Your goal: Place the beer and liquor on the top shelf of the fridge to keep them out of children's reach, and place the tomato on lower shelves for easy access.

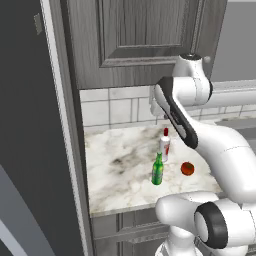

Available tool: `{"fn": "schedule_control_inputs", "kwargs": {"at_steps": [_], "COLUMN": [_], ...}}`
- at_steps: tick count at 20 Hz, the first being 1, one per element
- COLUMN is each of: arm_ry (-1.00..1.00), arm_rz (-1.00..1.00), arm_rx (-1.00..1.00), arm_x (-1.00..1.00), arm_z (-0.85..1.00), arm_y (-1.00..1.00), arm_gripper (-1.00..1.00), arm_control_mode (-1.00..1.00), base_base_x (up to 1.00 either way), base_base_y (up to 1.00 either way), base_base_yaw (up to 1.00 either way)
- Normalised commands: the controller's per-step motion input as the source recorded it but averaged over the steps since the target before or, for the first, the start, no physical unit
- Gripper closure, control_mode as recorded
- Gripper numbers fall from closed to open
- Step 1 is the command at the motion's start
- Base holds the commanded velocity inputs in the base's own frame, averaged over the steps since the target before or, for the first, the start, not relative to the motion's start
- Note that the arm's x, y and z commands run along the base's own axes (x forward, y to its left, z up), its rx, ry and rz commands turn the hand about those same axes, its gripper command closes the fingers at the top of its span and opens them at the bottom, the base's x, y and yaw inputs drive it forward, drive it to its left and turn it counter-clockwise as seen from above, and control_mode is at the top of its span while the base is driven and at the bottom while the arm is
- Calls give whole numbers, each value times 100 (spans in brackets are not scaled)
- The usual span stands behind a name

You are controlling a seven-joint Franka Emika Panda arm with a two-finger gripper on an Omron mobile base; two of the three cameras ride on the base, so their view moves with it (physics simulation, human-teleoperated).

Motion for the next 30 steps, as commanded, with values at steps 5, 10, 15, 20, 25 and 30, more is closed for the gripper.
{"fn": "schedule_control_inputs", "kwargs": {"at_steps": [5, 10, 15, 20, 25, 30], "arm_ry": [-5, -24, -24, -5, 0, 6], "arm_rz": [0, 7, 16, 17, 14, 12], "arm_rx": [0, 0, 0, 0, 0, 0], "arm_x": [-12, -41, -33, -13, 0, 0], "arm_z": [-13, -45, -57, -66, -49, -34], "arm_y": [0, -4, 0, 0, 0, 0], "arm_gripper": [-100, -100, -100, -100, -100, -100], "arm_control_mode": [-100, -100, -100, -100, -100, -100], "base_base_x": [0, 0, 0, 0, 0, 0], "base_base_y": [0, 0, 0, 0, 0, 0], "base_base_yaw": [0, 0, 0, 0, 0, 0]}}
